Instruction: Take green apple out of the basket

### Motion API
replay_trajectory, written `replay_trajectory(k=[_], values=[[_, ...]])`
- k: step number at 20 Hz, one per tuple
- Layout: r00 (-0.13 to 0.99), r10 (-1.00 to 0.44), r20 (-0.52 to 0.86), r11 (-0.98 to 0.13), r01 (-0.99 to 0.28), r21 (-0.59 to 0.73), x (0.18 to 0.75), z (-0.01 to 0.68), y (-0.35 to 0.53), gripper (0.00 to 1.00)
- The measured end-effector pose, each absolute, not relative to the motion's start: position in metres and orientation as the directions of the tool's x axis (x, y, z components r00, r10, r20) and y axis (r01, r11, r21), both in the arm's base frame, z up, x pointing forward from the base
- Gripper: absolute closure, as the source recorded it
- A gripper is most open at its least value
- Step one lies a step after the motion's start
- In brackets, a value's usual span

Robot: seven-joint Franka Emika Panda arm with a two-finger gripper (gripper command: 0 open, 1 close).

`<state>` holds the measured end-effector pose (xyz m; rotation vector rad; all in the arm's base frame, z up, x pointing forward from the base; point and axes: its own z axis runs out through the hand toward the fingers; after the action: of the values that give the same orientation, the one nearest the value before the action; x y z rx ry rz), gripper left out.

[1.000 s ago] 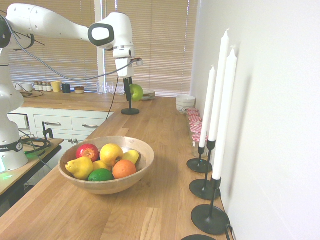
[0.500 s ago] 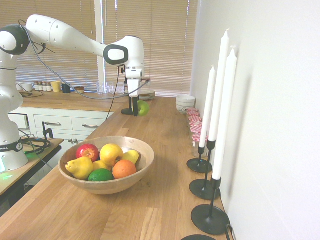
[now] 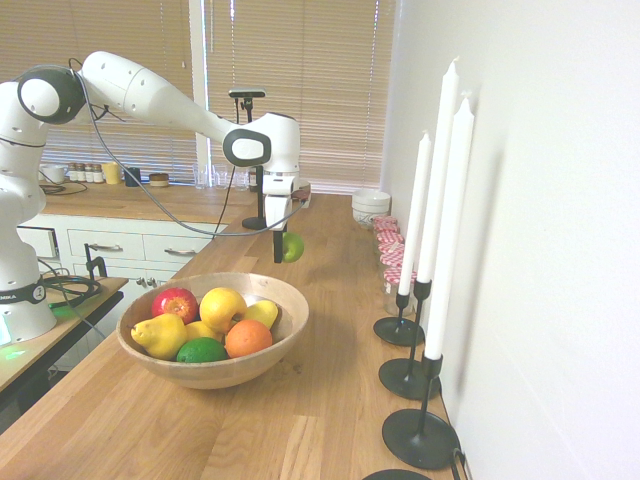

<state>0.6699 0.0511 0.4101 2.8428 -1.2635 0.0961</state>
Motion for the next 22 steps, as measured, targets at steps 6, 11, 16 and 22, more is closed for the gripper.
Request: replay_trajectory(k=[6, 11, 16, 22], values=[[0.642, -0.765, 0.051, -0.643, -0.766, -0.012, 0.665, 0.376, 0.066, 1.0], [0.625, -0.78, 0.036, -0.626, -0.78, -0.016, 0.657, 0.347, 0.065, 1.0], [0.623, -0.781, 0.035, -0.624, -0.781, -0.015, 0.655, 0.342, 0.067, 0.0], [0.622, -0.782, 0.035, -0.622, -0.782, -0.017, 0.653, 0.341, 0.068, 0.0]])
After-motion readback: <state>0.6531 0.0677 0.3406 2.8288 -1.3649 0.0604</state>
